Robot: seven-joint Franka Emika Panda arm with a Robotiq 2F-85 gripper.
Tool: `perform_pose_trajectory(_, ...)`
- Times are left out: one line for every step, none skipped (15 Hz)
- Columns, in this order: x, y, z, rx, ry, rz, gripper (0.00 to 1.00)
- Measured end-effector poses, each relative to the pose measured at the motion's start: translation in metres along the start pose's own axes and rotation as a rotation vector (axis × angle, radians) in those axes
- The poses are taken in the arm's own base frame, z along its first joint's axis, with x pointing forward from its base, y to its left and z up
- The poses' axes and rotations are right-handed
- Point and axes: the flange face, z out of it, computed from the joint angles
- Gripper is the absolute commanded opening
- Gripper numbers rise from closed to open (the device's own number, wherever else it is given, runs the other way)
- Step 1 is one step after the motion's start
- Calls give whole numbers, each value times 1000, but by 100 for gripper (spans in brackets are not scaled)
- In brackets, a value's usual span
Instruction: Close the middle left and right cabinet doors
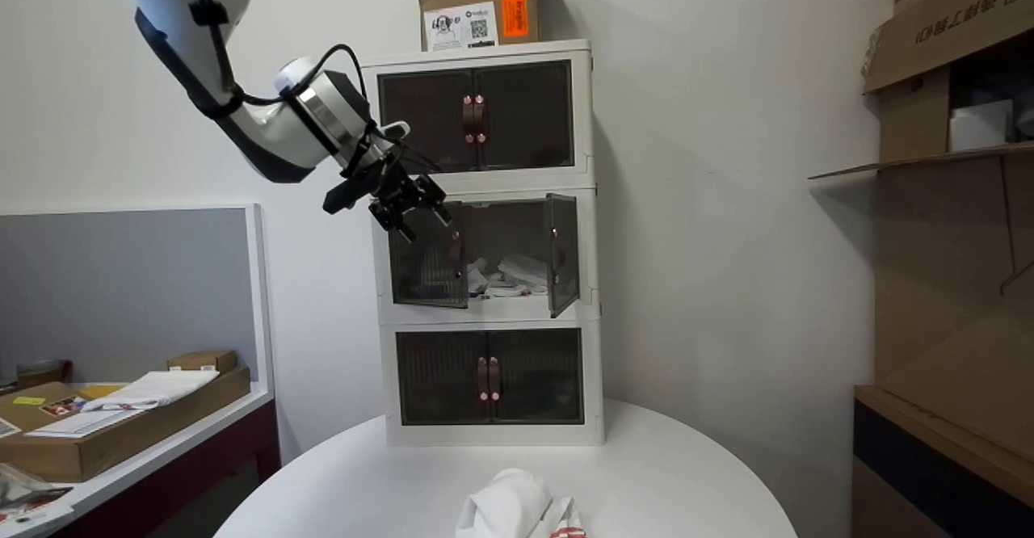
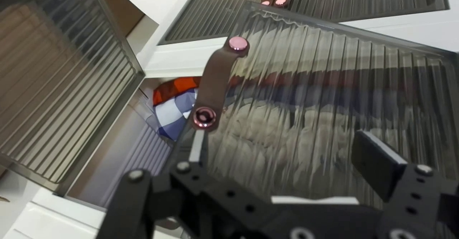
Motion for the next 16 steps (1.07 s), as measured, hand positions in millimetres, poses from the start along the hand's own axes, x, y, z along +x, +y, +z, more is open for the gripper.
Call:
perform_pose_trajectory(0,-1,0,1,0,-1,100)
perform_pose_trajectory(0,-1,0,1,0,-2,100)
perform_pose_trajectory(-1,-3,-1,-4,5,-10,100)
perform_pose_trajectory(-5,-9,-2,-7,15,-38,100)
perform_pose_trajectory(-12,-18,-5,-5,26,-72,100)
perform_pose_trajectory(-19,-29,-9,0,39,-108,100)
perform_pose_trajectory(-25,-39,-13,3,56,-144,100)
perform_pose_trajectory(-30,-47,-17,1,77,-176,100)
perform_pose_trajectory(-34,-52,-20,-5,96,-200,100)
perform_pose_trajectory(-37,-54,-23,-14,115,-216,100)
perform_pose_trajectory(-39,-54,-24,-27,131,-224,100)
perform_pose_trajectory(-40,-52,-24,-41,145,-220,100)
perform_pose_trajectory(-40,-50,-24,-56,155,-205,100)
perform_pose_trajectory(-41,-47,-22,-72,161,-185,100)
perform_pose_trajectory(-41,-44,-20,-91,162,-161,100)
perform_pose_trajectory(-42,-40,-16,-113,161,-138,100)
